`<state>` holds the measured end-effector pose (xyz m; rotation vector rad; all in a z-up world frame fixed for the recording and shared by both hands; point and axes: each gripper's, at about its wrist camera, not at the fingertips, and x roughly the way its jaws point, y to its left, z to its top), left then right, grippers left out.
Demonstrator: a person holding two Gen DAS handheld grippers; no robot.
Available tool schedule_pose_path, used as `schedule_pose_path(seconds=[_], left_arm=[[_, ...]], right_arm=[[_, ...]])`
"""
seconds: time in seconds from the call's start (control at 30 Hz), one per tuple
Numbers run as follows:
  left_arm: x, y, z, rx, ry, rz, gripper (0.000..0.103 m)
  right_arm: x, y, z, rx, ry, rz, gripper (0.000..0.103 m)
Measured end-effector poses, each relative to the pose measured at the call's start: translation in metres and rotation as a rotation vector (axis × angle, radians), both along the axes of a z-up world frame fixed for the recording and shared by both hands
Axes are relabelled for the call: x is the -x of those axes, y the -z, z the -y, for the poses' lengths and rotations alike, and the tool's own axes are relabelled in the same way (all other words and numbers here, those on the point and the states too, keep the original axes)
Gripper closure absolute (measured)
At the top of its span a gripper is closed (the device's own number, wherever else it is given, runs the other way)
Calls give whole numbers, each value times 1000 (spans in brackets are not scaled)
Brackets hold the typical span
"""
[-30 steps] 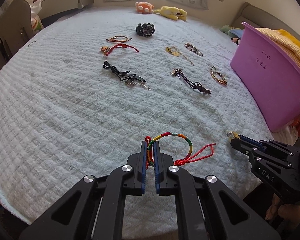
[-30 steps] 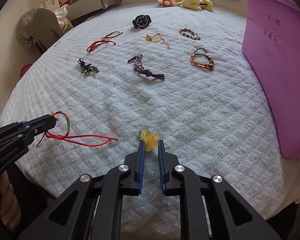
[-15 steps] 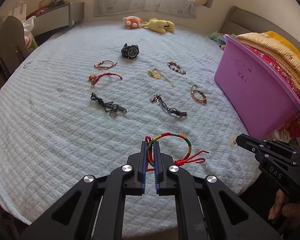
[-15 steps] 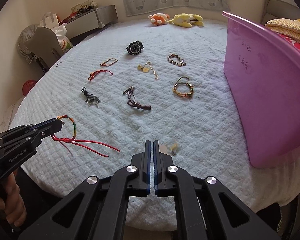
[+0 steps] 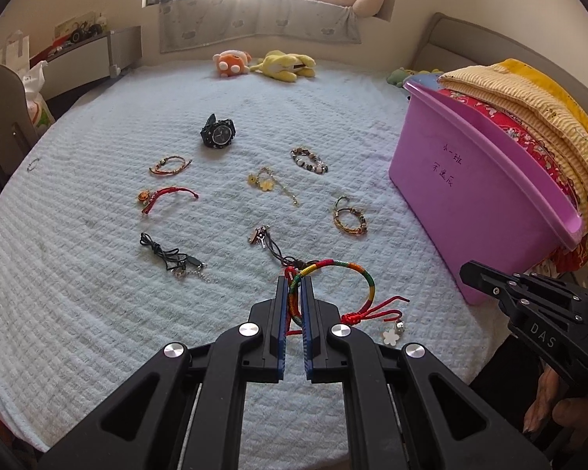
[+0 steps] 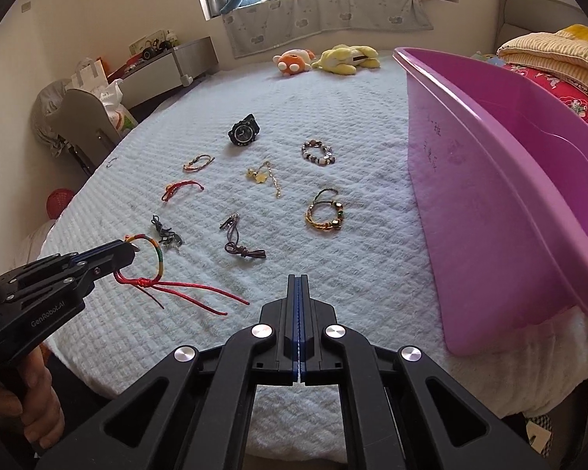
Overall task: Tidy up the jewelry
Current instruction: 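Grasp the yellow flower charm with the right tool while the left holds the bracelet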
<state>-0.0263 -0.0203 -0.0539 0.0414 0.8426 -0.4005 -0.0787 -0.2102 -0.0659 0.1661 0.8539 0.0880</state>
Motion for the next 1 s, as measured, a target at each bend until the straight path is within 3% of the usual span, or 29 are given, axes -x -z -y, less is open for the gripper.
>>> schedule_pose_path(seconds=[0.23,0.43,0.9,0.93,0.97,1.0], left_arm=[[0,8,0,-8,0,-22,96],[1,12,-8,-6,-13,-26,96],[1,22,-9,-11,-15,-48,96],[1,23,-9,-11,-15,-49,96],[1,23,-9,-12,-15,-49,96],[1,23,-9,-12,-15,-50,96]], right_arm=[[-1,48,1,-68,-6,-121,101],[-4,81,-4,-61,8,-179,75],[-21,107,-7,-4,16,-208,76],[-21,107,-8,1,14,-204,79],[-20,107,-8,11,16,-198,91],[-20,106,-8,18,16,-197,96]])
